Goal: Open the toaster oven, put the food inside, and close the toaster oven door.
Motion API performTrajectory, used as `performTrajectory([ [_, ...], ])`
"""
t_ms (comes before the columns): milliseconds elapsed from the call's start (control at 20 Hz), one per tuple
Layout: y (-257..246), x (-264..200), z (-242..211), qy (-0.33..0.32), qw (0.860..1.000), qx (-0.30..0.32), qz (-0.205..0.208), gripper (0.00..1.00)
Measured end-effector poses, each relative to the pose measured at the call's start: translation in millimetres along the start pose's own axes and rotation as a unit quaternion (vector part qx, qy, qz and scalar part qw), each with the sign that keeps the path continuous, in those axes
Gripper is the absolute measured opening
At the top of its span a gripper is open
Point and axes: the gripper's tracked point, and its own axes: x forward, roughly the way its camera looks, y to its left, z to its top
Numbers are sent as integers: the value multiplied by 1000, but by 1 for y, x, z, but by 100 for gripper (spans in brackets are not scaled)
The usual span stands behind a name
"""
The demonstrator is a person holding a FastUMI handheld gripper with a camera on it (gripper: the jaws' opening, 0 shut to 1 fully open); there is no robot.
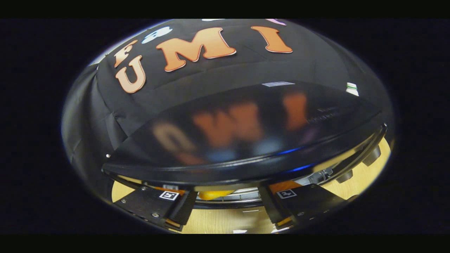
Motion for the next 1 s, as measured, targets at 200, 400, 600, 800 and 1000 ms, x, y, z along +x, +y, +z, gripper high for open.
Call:
performTrajectory([
  [200, 1, 2, 3, -5, 1000, 0, -4, 91],
  [400, -5, -9, 7, -15, 1000, -12, -19, 96],
  [600, -11, -36, 1, -19, 999, -42, -28, 99],
  [800, -15, -78, -12, -19, 997, -74, -31, 99],
  [1000, -16, -120, -12, -32, 995, -91, -30, 99],
])
